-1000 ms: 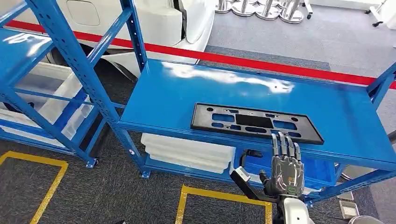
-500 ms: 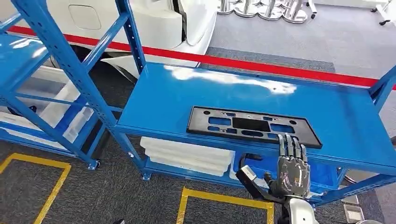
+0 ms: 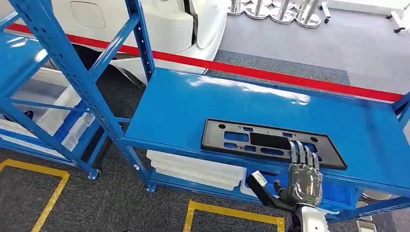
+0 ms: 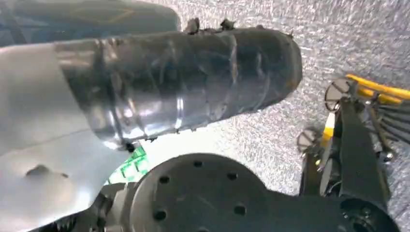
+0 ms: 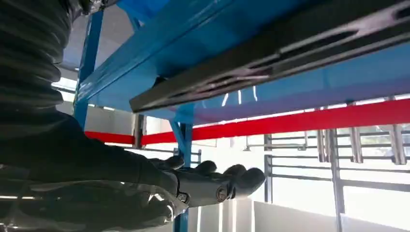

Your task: Take the parts from the cabinet and place them on the table.

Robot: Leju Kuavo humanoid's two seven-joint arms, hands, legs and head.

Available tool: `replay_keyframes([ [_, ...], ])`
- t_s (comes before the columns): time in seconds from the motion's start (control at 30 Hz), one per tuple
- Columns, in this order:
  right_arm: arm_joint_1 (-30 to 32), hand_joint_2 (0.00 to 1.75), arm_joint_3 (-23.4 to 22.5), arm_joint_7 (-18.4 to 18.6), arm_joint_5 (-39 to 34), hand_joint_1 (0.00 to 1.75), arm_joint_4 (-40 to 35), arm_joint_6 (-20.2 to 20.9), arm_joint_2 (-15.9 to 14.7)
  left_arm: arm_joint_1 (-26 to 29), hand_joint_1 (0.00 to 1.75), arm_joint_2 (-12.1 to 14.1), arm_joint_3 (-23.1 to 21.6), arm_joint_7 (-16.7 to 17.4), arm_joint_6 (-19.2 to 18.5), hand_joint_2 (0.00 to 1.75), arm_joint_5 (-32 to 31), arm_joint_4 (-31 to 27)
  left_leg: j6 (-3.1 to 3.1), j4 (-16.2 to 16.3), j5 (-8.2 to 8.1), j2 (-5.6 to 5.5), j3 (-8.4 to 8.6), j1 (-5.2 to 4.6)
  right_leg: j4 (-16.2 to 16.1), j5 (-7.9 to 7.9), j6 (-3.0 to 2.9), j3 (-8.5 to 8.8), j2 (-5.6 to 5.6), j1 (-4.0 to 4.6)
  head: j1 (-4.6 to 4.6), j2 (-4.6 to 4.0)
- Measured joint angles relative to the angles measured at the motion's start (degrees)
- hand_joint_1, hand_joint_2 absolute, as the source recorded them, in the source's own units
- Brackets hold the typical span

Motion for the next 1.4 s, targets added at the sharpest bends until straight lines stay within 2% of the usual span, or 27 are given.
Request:
replay_keyframes([
  [0.07,0.6,1.75,-0.2,0.4,-0.4,0.00,0.0,0.0,-0.5,0.0,0.00,-0.4,0.0,0.0,0.0,0.00,0.1,0.0,0.28,0.0,-0.47,-0.10,0.26,-0.13,9.5,-2.89,0.36,-6.25,0.02,-0.17,0.00,0.00],
  [0.13,1.5,1.75,-0.4,0.5,-0.5,0.00,0.0,-0.1,-0.9,0.1,0.00,-0.6,0.0,-0.1,0.1,0.00,0.2,0.1,0.30,0.0,-1.09,-0.32,0.99,-0.26,12.0,-2.53,0.12,-9.17,0.03,-0.17,0.02,0.00],
  [0.2,1.8,1.75,-0.7,0.7,-0.6,0.00,0.0,-0.1,-1.5,0.4,0.00,-0.6,0.0,0.0,0.1,0.00,0.2,0.2,0.30,-0.1,-2.11,-0.41,2.50,-0.66,5.1,3.36,-0.95,-7.58,0.13,-0.04,0.02,0.00],
  [0.23,1.9,1.75,-1.1,0.9,-0.8,0.00,-0.1,-0.2,-1.8,0.3,0.00,-0.6,0.0,-0.1,0.1,0.00,0.2,0.2,0.29,-0.2,-2.64,-0.41,3.41,-0.93,-0.7,7.35,-1.96,-5.60,0.12,0.31,0.02,0.00],
  [0.27,1.9,1.75,-1.4,1.2,-0.9,0.00,-0.3,-0.2,-2.0,0.4,0.00,-0.6,0.0,0.0,0.0,0.00,0.3,0.2,0.32,-0.5,-2.99,-0.40,3.79,-0.76,-5.0,9.86,-3.22,-4.40,0.02,0.91,0.04,0.00],
  [0.3,2.0,1.75,-1.6,1.5,-1.0,0.00,-0.4,-0.2,-2.3,0.3,0.00,-0.6,0.0,0.1,0.0,0.00,0.3,0.2,-0.09,-0.7,-3.21,-0.46,4.17,-1.07,-5.0,7.53,-3.70,-4.03,-0.03,1.09,-0.31,0.00],
  [0.33,2.1,1.75,-1.9,1.6,-1.2,0.00,-0.7,-0.3,-2.8,0.2,0.00,-0.9,0.0,0.3,0.0,0.00,0.3,0.2,-0.45,-0.9,-3.26,-0.50,3.97,-0.68,-6.6,6.62,-4.04,-3.22,0.26,1.26,0.09,0.00],
  [0.37,2.5,1.75,-2.3,1.7,-1.5,0.00,-1.0,-0.4,-3.1,0.1,0.00,-0.9,0.0,0.2,0.0,0.00,0.3,0.3,-0.79,-0.8,-2.79,-0.36,4.60,-0.68,-7.1,7.97,-4.06,-2.70,0.11,1.37,0.04,0.00],
  [0.47,3.0,1.75,-3.2,1.8,-2.2,0.00,-1.4,-0.5,-3.7,0.2,0.00,-0.9,0.1,-0.2,-0.4,0.00,0.7,0.3,-1.64,0.2,-3.34,0.05,5.26,-0.78,-10.0,8.59,-3.66,0.67,0.11,0.68,0.02,0.00],
  [0.5,3.0,1.75,-3.4,1.8,-2.5,0.00,-1.4,-0.5,-3.7,0.1,0.00,-0.9,0.1,-0.3,-0.6,0.00,0.9,0.3,-1.86,3.2,-4.23,0.08,3.70,-0.77,-10.4,8.60,-3.69,1.25,0.10,0.59,-0.07,0.00],
  [0.6,3.4,1.75,-3.9,1.8,-2.8,0.00,-1.4,-0.5,-3.6,0.1,0.00,-0.3,0.2,-0.4,-0.8,0.00,1.0,0.3,-2.28,14.2,-9.10,0.23,-3.93,-0.49,-10.4,7.89,-3.59,1.65,0.08,0.45,-0.02,0.00],
  [0.63,3.7,1.75,-3.9,1.8,-3.0,0.00,-1.4,-0.5,-3.6,0.1,0.00,0.0,0.2,-0.5,-0.8,0.00,1.0,0.3,-2.65,15.0,-9.09,0.24,-5.40,-0.42,-10.2,7.52,-3.50,1.86,0.11,0.39,-0.09,0.00],
  [0.7,4.0,1.75,-4.0,1.8,-3.3,0.00,-1.4,-0.5,-3.6,0.4,0.00,0.4,0.2,-0.7,-0.8,0.00,1.0,0.3,-3.26,9.7,-3.96,0.30,-4.43,-0.16,-9.6,6.68,-3.12,2.38,0.31,0.03,-0.05,0.00],
  [0.77,4.1,1.75,-4.0,1.8,-3.5,0.00,-1.4,-0.6,-3.6,0.4,0.00,0.7,0.2,-0.7,-0.8,0.00,1.0,0.4,-3.78,0.2,2.77,0.28,-1.43,0.33,-8.3,5.45,-2.31,2.55,0.38,-0.30,-0.09,0.00],
  [0.8,4.1,1.75,-4.1,1.8,-3.8,0.00,-1.3,-0.9,-3.7,0.3,0.00,0.7,0.2,-0.6,-0.8,0.00,1.0,0.5,-3.70,0.1,0.57,0.15,-2.75,0.07,-7.5,5.05,-1.83,2.45,0.47,-0.16,-0.11,0.00],
  [0.83,4.3,1.75,-4.1,1.8,-3.9,0.00,-1.3,-1.1,-3.7,0.1,0.00,0.8,0.2,-0.5,-0.8,0.00,1.0,0.5,-2.53,0.5,-0.77,0.41,-2.68,0.07,-7.3,4.75,-1.60,1.79,0.48,-0.14,-0.07,0.00],
  [0.87,4.4,1.75,-4.1,1.8,-4.0,0.00,-1.2,-1.2,-3.7,0.3,0.00,0.8,0.2,-0.6,-0.8,0.00,1.0,0.5,-2.16,0.6,1.51,0.35,-2.71,0.02,-6.9,4.32,-1.07,1.82,0.41,-0.11,0.02,0.00],
  [0.97,4.7,1.75,-4.4,1.9,-4.1,0.00,-1.1,-1.5,-4.1,0.4,0.00,0.7,0.2,-0.7,-0.8,0.00,1.1,0.6,-0.95,0.7,1.39,0.57,-1.79,0.33,-5.9,2.99,-0.31,1.94,0.31,-0.24,-0.02,0.00],
  [1.0,4.6,1.75,-4.4,1.9,-4.2,0.00,-1.1,-1.5,-4.2,0.3,0.00,0.2,0.2,-0.7,-0.7,0.00,1.1,0.6,-0.83,0.7,1.39,0.52,-1.77,0.32,-3.7,1.54,-0.04,0.91,0.29,-0.28,0.28,0.00],
  [1.07,4.6,1.75,-4.5,1.9,-4.9,0.00,-1.1,-1.5,-4.5,0.1,0.00,-0.2,0.2,-0.7,-0.7,0.00,1.2,0.6,-0.49,0.7,1.34,0.43,-1.87,0.25,6.1,-2.99,0.46,-4.03,0.29,-0.40,0.28,0.00],
  [1.1,4.6,1.75,-4.5,1.9,-5.3,0.00,-1.0,-1.5,-4.6,0.1,0.00,-0.5,0.2,-0.7,-0.7,0.00,1.2,0.6,-0.40,0.7,1.27,0.42,-1.86,0.18,10.1,-4.26,0.53,-6.27,0.30,-0.44,0.28,0.00],
  [1.13,4.7,1.75,-4.5,1.9,-5.7,0.00,-0.9,-1.4,-4.7,0.1,0.00,-0.6,0.2,-0.7,-0.7,0.00,1.2,0.6,-0.34,0.7,1.20,0.40,-1.83,0.13,12.0,-4.34,0.48,-7.50,0.30,-0.48,0.26,0.00],
  [1.17,4.7,1.75,-4.5,1.9,-6.0,0.00,-0.8,-1.2,-4.7,0.1,0.00,-0.8,0.2,-0.7,-0.7,0.00,1.2,0.6,-0.40,0.7,1.14,0.32,-1.73,0.05,11.0,-2.89,0.30,-7.57,0.30,-0.49,0.26,0.00],
  [1.2,4.7,1.75,-4.5,1.9,-6.2,0.00,-0.8,-1.1,-4.8,0.1,0.00,-0.8,0.2,-0.8,-0.7,0.00,1.2,0.6,-0.48,0.7,1.07,0.26,-1.64,-0.01,7.5,-0.53,0.04,-6.33,0.30,-0.49,0.26,0.00],
  [1.27,4.6,1.75,-4.6,1.9,-6.4,0.00,-0.8,-1.0,-5.1,0.1,0.00,-0.8,0.2,-0.9,-0.7,0.00,1.2,0.6,-0.58,0.7,1.01,0.04,-1.39,-0.07,-3.3,5.00,-0.83,-1.39,0.30,-0.41,0.26,0.00],
  [1.3,4.4,1.75,-4.8,1.9,-6.4,0.00,-0.8,-1.0,-5.2,0.0,0.00,-0.8,0.2,-0.9,-0.8,0.00,1.2,0.6,-0.68,0.6,0.99,0.00,-1.35,-0.04,-6.5,5.22,-1.05,-0.10,0.24,-0.18,0.26,0.00],
  [1.4,4.2,1.75,-4.8,2.1,-6.9,0.00,-0.9,-0.2,-5.5,0.1,0.00,-0.9,0.2,-0.9,-0.7,0.00,1.2,0.6,-1.91,0.1,1.04,-0.06,-1.18,0.13,-6.6,5.38,-1.27,-0.05,0.20,0.37,0.17,0.00],
])
